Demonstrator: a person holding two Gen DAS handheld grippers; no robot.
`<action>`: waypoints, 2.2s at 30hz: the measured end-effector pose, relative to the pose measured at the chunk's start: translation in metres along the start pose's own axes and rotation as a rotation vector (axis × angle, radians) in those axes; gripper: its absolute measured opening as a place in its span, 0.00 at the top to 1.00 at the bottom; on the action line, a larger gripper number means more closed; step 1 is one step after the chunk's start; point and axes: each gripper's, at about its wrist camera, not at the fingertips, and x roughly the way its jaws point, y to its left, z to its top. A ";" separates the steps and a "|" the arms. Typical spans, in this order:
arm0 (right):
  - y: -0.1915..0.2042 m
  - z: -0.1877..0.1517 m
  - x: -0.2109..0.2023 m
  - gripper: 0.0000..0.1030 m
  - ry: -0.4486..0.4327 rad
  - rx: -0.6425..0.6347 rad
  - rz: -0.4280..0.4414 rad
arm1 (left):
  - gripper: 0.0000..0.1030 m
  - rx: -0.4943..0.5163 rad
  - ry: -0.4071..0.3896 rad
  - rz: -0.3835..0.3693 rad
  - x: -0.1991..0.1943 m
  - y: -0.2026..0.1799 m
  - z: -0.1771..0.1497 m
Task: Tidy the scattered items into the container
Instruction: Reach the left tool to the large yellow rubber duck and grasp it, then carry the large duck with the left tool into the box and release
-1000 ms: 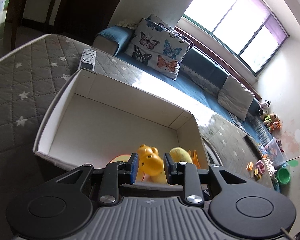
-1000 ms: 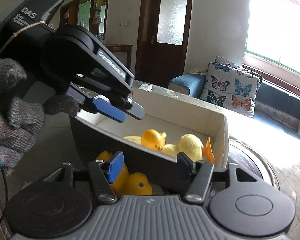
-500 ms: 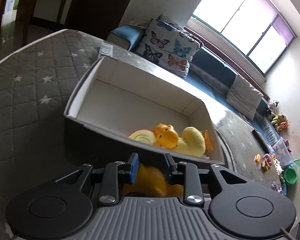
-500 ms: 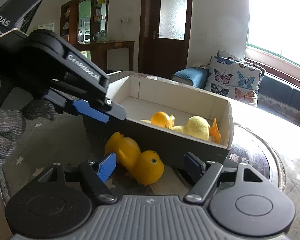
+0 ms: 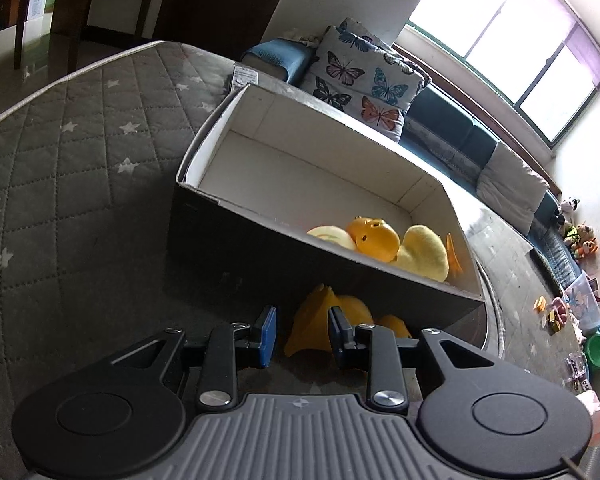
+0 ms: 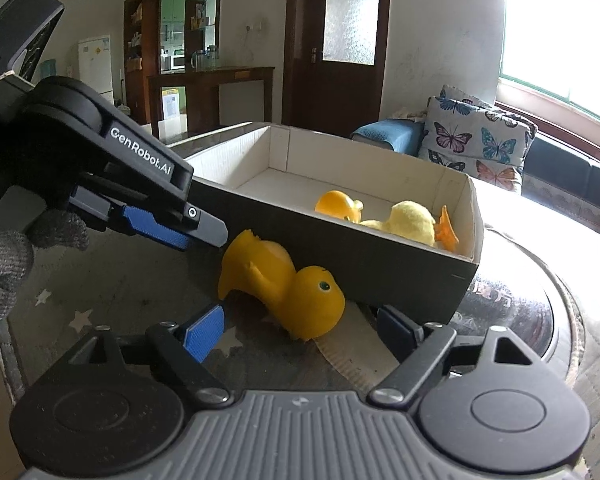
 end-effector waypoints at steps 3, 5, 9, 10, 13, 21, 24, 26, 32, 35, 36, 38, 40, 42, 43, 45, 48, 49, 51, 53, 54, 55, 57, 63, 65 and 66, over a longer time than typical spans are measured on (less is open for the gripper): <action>0.000 -0.001 0.004 0.17 0.011 0.002 0.002 | 0.70 0.008 0.006 0.010 0.003 -0.001 -0.002; 0.000 -0.002 0.007 0.17 0.020 0.001 0.003 | 0.70 0.018 0.009 0.020 0.004 -0.002 -0.002; -0.001 -0.003 0.014 0.17 0.036 -0.003 0.006 | 0.70 0.041 0.003 0.040 0.005 -0.006 -0.003; -0.002 -0.003 0.016 0.17 0.040 -0.006 0.006 | 0.70 0.045 0.002 0.043 0.005 -0.006 -0.003; -0.001 -0.003 0.020 0.17 0.049 -0.012 0.007 | 0.70 0.058 0.001 0.051 0.007 -0.008 -0.003; 0.001 -0.004 0.030 0.17 0.069 -0.029 0.022 | 0.70 0.065 -0.003 0.032 0.007 -0.008 0.000; 0.003 -0.005 0.030 0.17 0.068 -0.035 0.037 | 0.69 0.057 -0.005 0.022 0.008 -0.006 0.003; 0.005 -0.005 0.029 0.17 0.066 -0.040 0.046 | 0.69 0.051 -0.007 0.012 0.008 -0.005 0.005; 0.012 -0.005 0.025 0.17 0.062 -0.054 0.067 | 0.69 0.049 0.005 -0.012 0.012 -0.006 0.008; 0.014 -0.005 0.022 0.17 0.062 -0.061 0.087 | 0.68 0.042 0.013 -0.018 0.016 -0.007 0.010; 0.015 -0.005 0.020 0.17 0.061 -0.064 0.095 | 0.68 0.040 0.011 -0.019 0.016 -0.007 0.010; 0.016 -0.006 0.017 0.17 0.063 -0.077 0.112 | 0.67 0.035 0.011 -0.019 0.018 -0.006 0.012; 0.016 -0.006 0.015 0.17 0.059 -0.085 0.108 | 0.67 0.033 0.010 -0.019 0.018 -0.006 0.013; 0.015 -0.005 0.014 0.17 0.052 -0.091 0.096 | 0.67 0.032 0.008 -0.014 0.018 -0.005 0.014; 0.015 -0.005 0.014 0.17 0.050 -0.091 0.089 | 0.67 0.031 0.007 -0.014 0.018 -0.004 0.014; 0.009 -0.002 0.017 0.18 0.052 -0.065 0.072 | 0.67 0.028 0.008 -0.016 0.019 -0.004 0.014; 0.004 0.000 0.023 0.23 0.060 -0.047 0.061 | 0.67 0.022 0.011 -0.018 0.023 -0.004 0.015; 0.003 0.001 0.025 0.28 0.063 -0.046 0.059 | 0.67 0.015 0.012 -0.020 0.024 -0.003 0.016; 0.002 0.002 0.028 0.35 0.071 -0.044 0.061 | 0.67 -0.003 0.015 -0.027 0.026 0.000 0.017; 0.001 0.003 0.030 0.39 0.077 -0.043 0.069 | 0.69 -0.016 0.018 -0.042 0.027 0.002 0.017; 0.001 0.003 0.032 0.42 0.079 -0.044 0.072 | 0.69 -0.021 0.020 -0.049 0.028 0.003 0.017; 0.001 0.003 0.033 0.46 0.081 -0.044 0.076 | 0.69 -0.024 0.022 -0.054 0.028 0.004 0.017; 0.002 0.004 0.035 0.48 0.082 -0.047 0.073 | 0.69 -0.035 0.029 -0.065 0.030 0.007 0.019; 0.001 0.003 0.036 0.52 0.085 -0.043 0.066 | 0.73 -0.049 0.034 -0.088 0.032 0.009 0.019; 0.002 0.003 0.033 0.52 0.085 -0.037 0.072 | 0.80 -0.042 0.031 -0.092 0.031 0.008 0.018; 0.004 0.003 0.031 0.52 0.080 -0.040 0.077 | 0.80 -0.039 0.031 -0.095 0.029 0.008 0.018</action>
